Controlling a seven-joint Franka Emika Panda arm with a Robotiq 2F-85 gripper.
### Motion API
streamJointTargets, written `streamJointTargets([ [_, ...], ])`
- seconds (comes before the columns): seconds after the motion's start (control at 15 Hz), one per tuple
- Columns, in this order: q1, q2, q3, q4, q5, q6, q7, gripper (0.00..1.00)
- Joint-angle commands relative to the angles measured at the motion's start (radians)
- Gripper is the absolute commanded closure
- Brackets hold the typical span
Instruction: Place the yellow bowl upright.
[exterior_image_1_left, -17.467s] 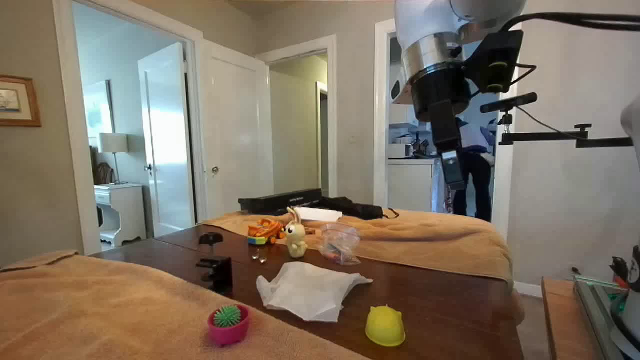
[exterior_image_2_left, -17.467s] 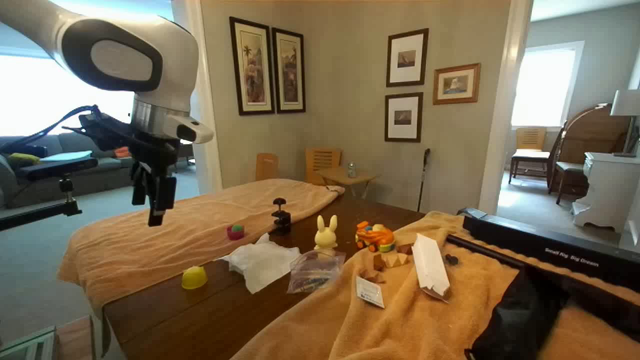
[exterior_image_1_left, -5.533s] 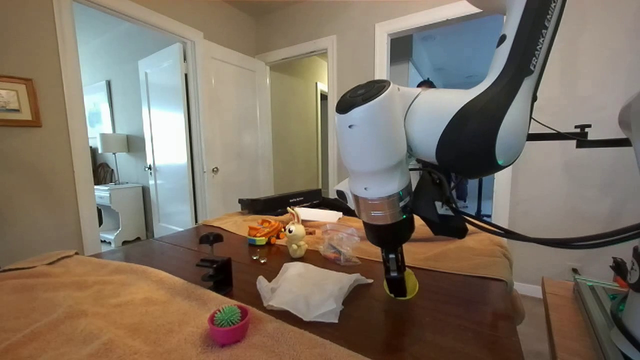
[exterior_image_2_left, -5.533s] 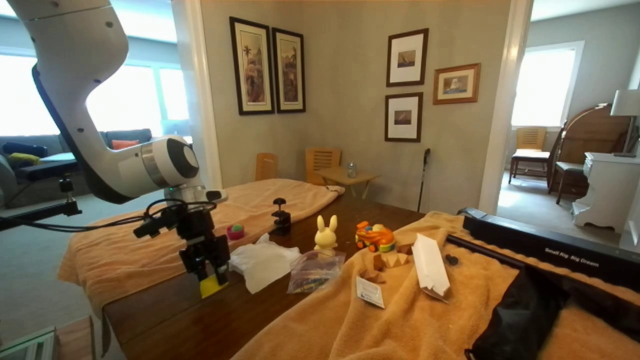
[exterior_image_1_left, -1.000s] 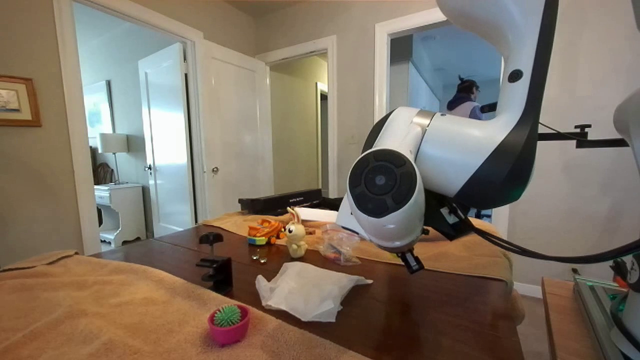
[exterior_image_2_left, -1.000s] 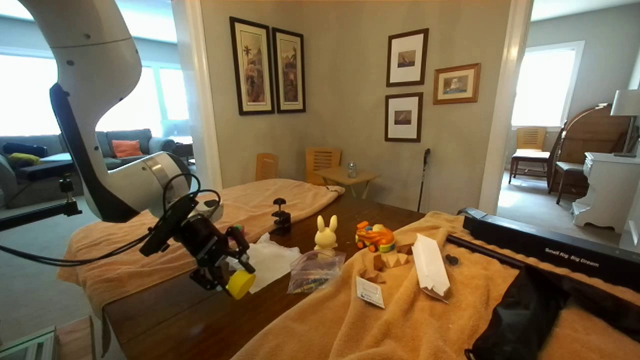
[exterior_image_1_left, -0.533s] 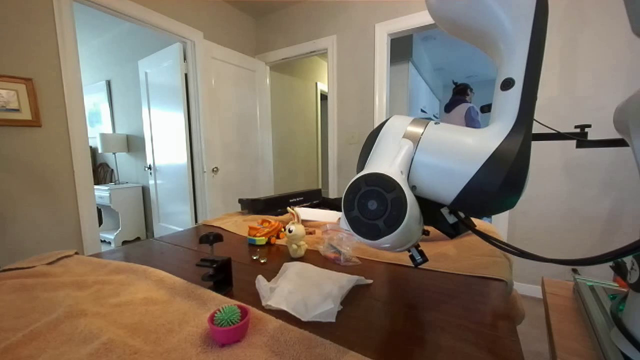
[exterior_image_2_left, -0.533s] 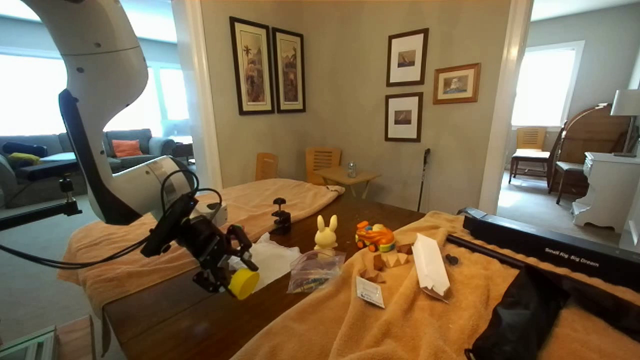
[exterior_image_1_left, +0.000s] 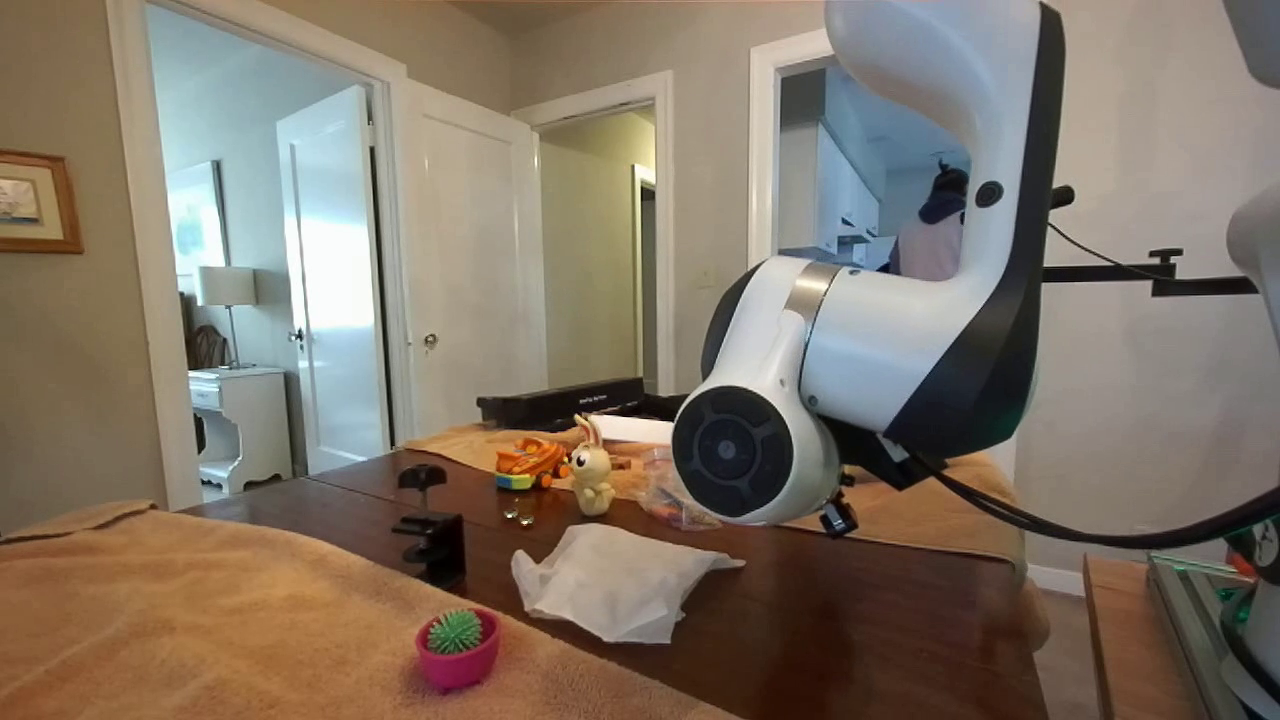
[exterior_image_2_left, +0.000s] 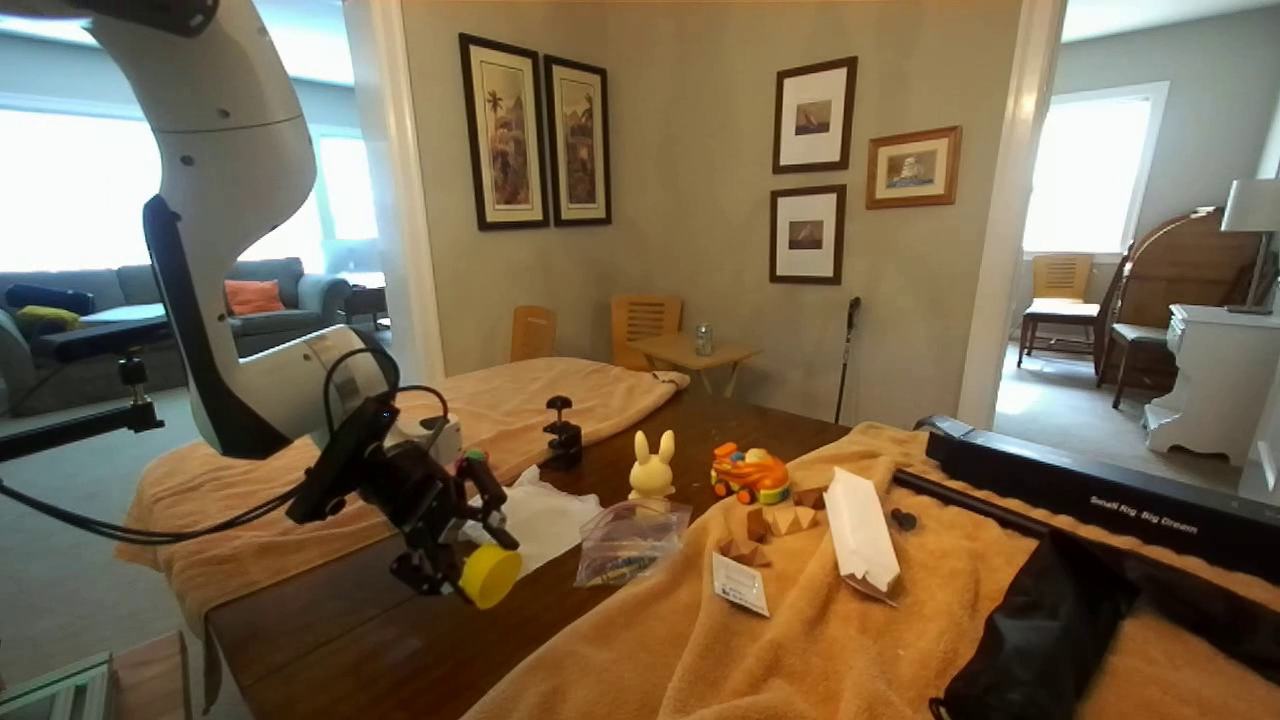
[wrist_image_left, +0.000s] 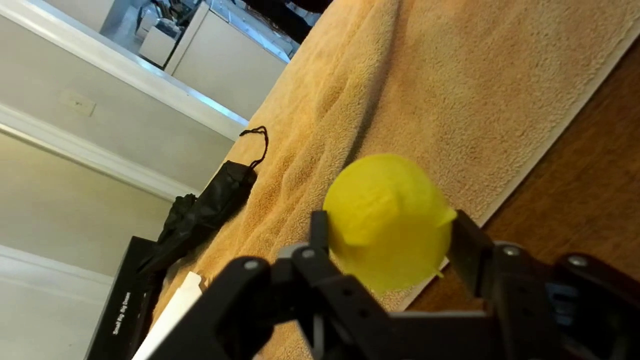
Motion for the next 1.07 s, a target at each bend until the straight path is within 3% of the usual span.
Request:
streamJointTargets([
  [0.0,0.01,0.044,0.006,0.038,0.014,-0.072,0.016,0.65],
  [0.2,0.026,0.048,0.011,0.049,0.001,-0.143,0.009,0.65],
  [0.6,0.068,0.066,0.035,0.079,-0.026,-0.413,-0.083,0.65],
  [1.0,0.047,0.102,0.041,0.102,-0.006,-0.443,-0.083,0.65],
])
